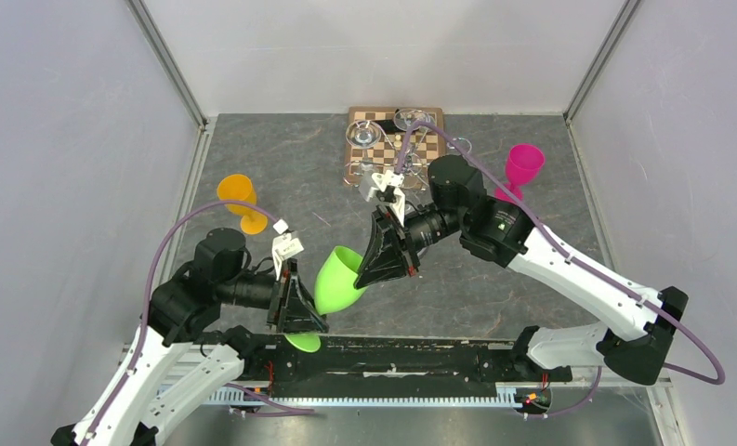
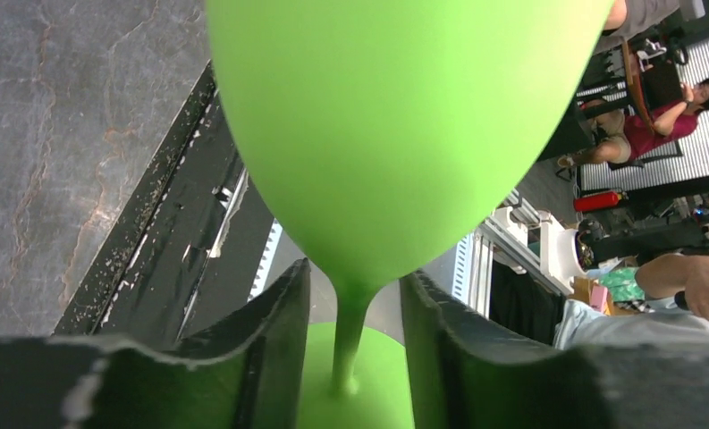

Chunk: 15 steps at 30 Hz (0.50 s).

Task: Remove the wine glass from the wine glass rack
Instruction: Place the wine glass at the center of the board.

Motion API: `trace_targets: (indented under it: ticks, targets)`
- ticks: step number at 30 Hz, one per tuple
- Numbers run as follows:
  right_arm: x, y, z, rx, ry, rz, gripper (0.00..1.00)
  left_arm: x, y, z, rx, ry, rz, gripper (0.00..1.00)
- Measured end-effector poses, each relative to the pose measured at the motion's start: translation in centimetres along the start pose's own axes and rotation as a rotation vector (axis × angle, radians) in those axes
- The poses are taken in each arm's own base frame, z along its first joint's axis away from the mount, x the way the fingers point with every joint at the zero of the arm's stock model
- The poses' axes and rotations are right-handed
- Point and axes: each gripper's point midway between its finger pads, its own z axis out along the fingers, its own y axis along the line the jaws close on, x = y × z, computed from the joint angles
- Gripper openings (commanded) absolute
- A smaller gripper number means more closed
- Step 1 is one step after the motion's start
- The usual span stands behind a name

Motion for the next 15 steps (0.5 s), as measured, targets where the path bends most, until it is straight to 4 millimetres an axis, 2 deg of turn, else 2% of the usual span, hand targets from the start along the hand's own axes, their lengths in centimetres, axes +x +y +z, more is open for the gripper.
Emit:
trace_targets:
  ticks: [4, 9, 15]
  targets:
    - [0.6, -0.2, 0.1, 0.009, 0.01, 0.002, 0.0, -0.1, 0.6, 0.1, -0.032, -0.004, -0.009, 0.68]
    - [1.1, -0.5, -0.3, 0.053, 0.024, -0.013, 0.0, -0.4, 1.5, 0.1, -0.083, -0.014, -0.017, 0.72]
    - [3.5, -1.3, -1.9, 0.178, 0.102, -0.019, 0.0, -1.5, 3.4, -0.1, -0.203, -0.056, -0.013, 0.74]
